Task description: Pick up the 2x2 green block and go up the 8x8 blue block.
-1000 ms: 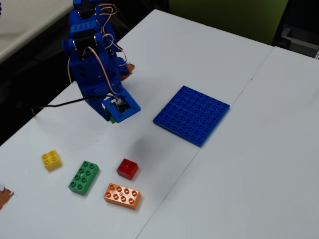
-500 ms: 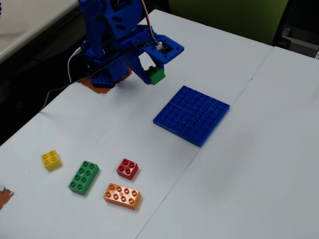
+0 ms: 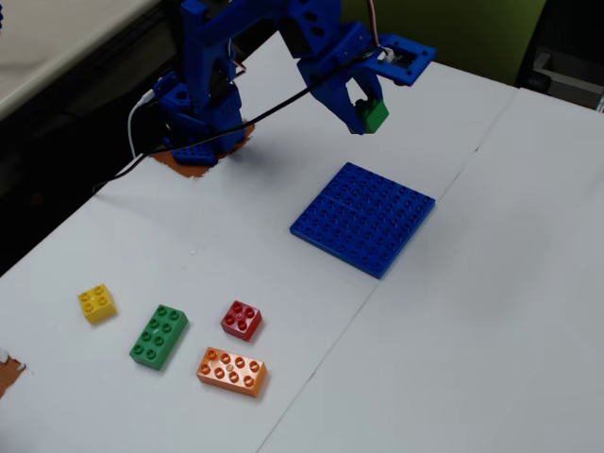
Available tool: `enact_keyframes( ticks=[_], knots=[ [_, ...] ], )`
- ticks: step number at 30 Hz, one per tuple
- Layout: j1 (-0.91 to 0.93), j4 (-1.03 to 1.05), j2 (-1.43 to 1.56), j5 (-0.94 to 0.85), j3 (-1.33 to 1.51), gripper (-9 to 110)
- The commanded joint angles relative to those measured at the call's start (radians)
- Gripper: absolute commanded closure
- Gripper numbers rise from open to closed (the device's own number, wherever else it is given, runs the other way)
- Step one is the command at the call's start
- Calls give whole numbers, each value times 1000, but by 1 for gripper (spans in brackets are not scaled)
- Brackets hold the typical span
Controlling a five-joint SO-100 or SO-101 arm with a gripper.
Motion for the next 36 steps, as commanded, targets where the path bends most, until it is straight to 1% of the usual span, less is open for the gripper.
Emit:
enact_keyframes(
  ticks=[1, 6, 12, 19, 36],
  knots=[
    [-23, 8, -25, 12, -43, 95],
    [-21, 9, -83, 18, -48, 95],
    [43, 12, -100, -18, -46, 95],
    [74, 12, -109, -40, -32, 95],
    [72, 12, -89, -46, -25, 95]
  ],
)
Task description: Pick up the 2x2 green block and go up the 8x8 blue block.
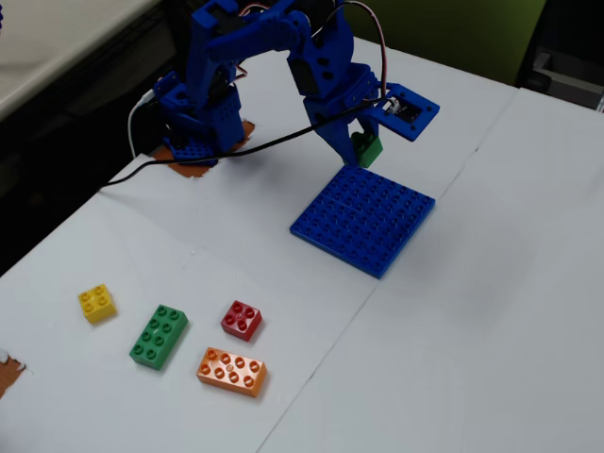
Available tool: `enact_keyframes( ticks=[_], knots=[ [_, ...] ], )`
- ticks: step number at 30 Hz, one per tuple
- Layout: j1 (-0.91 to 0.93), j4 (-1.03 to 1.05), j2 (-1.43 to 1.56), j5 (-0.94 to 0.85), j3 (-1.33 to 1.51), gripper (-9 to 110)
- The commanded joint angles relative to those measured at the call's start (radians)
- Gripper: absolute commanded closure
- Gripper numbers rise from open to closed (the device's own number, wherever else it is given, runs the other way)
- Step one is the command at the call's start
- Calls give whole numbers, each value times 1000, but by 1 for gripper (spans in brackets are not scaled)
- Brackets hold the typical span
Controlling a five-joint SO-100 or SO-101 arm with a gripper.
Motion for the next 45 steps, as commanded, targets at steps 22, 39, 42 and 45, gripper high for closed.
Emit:
enact_keyframes(
  ticks=[22, 39, 42, 45],
  knots=[
    [0, 8, 190, 5, 138, 96],
    [-3, 8, 190, 3, 155, 96],
    [-3, 8, 190, 5, 155, 96],
    [-3, 8, 190, 5, 155, 96]
  ],
)
